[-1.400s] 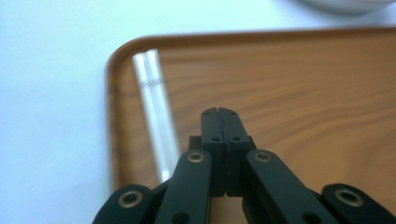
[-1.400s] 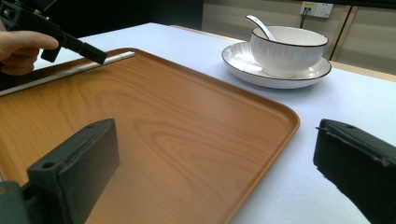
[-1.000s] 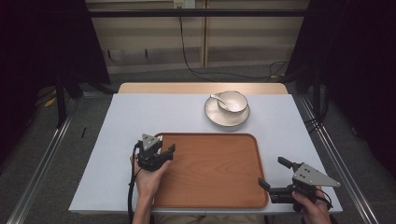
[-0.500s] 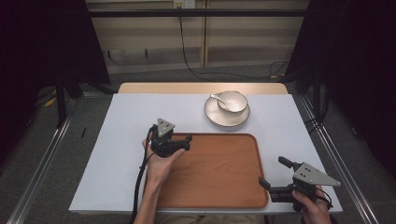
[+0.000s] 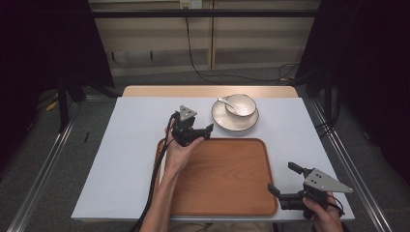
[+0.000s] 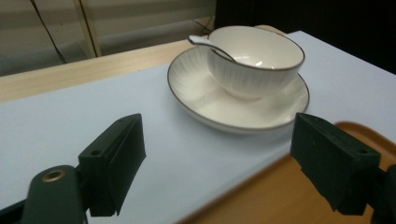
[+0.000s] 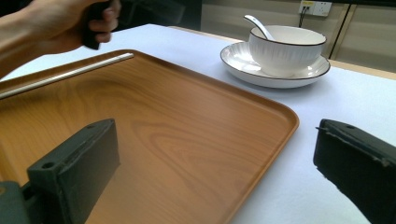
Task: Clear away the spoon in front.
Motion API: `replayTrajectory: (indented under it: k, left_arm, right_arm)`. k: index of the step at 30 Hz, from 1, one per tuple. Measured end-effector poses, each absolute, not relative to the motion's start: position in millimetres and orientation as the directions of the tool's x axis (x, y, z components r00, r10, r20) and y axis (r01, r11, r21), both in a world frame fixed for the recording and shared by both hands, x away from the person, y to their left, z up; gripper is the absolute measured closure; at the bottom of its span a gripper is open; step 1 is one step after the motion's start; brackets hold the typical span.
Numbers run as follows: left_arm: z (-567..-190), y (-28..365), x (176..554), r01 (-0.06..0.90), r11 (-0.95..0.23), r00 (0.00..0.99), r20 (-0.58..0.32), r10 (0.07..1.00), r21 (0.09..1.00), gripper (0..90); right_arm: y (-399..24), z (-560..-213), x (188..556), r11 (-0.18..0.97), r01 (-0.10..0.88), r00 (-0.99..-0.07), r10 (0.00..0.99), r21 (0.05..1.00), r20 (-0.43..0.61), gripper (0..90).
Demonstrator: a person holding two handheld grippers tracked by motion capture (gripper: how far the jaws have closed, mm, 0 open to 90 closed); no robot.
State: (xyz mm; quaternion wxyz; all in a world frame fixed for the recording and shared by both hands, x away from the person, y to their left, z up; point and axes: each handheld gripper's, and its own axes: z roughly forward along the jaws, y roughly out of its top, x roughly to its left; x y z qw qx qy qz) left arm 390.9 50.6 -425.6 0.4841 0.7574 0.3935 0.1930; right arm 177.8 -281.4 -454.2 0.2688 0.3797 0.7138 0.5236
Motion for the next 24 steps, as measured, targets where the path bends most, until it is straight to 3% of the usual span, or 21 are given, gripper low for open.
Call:
replayTrajectory:
  k: [10,15,18,24]
  left_arm:
    - [-418,22,430,0.481,-0.251,0.622,-0.125,0.773,0.84,21.2]
    - [-415,15,449,0.466,-0.278,0.627,-0.092,0.773,0.84,33.2]
    - [-413,16,464,0.48,-0.269,0.634,-0.119,0.764,0.835,39.0]
    - [-407,7,482,0.456,-0.303,0.658,-0.088,0.748,0.837,42.7]
  right_arm:
    - [-281,-453,175,0.162,0.254,-0.572,0.82,0.954,0.013,0.0]
    - [-282,-454,174,0.159,0.253,-0.573,0.82,0.954,0.015,0.0]
    - [-282,-454,175,0.158,0.254,-0.574,0.819,0.954,0.017,0.0]
    - [-282,-454,174,0.16,0.257,-0.577,0.817,0.953,0.018,0.0]
